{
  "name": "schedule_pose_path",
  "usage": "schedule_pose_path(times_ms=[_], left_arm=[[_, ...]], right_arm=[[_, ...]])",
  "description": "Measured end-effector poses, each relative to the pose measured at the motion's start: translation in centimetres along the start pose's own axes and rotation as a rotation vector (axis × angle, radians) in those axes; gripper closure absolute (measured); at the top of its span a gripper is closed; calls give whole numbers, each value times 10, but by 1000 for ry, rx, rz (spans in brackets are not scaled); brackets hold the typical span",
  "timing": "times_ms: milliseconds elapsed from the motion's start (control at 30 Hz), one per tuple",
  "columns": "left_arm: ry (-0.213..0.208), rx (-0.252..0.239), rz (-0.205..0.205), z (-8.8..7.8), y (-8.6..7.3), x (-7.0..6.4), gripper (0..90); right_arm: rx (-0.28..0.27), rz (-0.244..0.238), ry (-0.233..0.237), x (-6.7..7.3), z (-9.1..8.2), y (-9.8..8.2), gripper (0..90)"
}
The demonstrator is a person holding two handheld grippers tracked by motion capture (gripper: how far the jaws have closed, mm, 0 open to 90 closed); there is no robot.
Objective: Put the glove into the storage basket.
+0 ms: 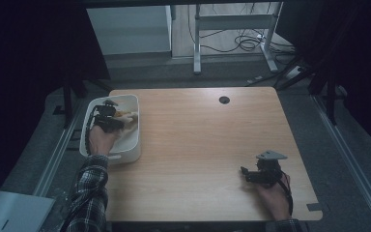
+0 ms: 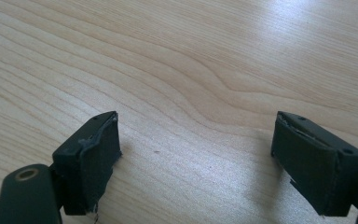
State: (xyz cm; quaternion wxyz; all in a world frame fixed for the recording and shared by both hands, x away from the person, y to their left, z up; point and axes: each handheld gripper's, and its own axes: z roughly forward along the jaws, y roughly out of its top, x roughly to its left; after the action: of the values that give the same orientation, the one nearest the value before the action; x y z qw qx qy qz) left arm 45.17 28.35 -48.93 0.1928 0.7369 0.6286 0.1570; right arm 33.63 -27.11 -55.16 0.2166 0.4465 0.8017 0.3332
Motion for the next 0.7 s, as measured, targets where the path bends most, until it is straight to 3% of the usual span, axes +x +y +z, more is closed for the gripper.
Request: schedule_pose_path(times_ms=[167, 200, 333, 367, 433, 467, 600, 700], left_arm=[[-6, 40, 17, 7, 2, -1, 591], [-7, 72, 20, 11, 3, -2, 551], [2, 97, 43, 16, 2, -2, 501], [7, 104, 52, 17, 2, -2, 397], [7, 114, 67, 20, 1, -3, 302], [2, 123, 70, 21, 0, -3, 302], [-30, 146, 78, 23, -3, -3, 154], [-58, 136, 67, 20, -3, -2, 109]], right_arm=[[0, 0, 0, 0, 0, 0, 158], [0, 0, 0, 0, 0, 0, 157], [0, 0, 0, 0, 0, 0, 158], [0, 0, 0, 0, 0, 0, 158], [-1, -1, 0, 0, 0, 0, 158], [-1, -1, 0, 0, 0, 0, 158], [-1, -1, 0, 0, 0, 0, 158], [-1, -1, 0, 0, 0, 0, 158]])
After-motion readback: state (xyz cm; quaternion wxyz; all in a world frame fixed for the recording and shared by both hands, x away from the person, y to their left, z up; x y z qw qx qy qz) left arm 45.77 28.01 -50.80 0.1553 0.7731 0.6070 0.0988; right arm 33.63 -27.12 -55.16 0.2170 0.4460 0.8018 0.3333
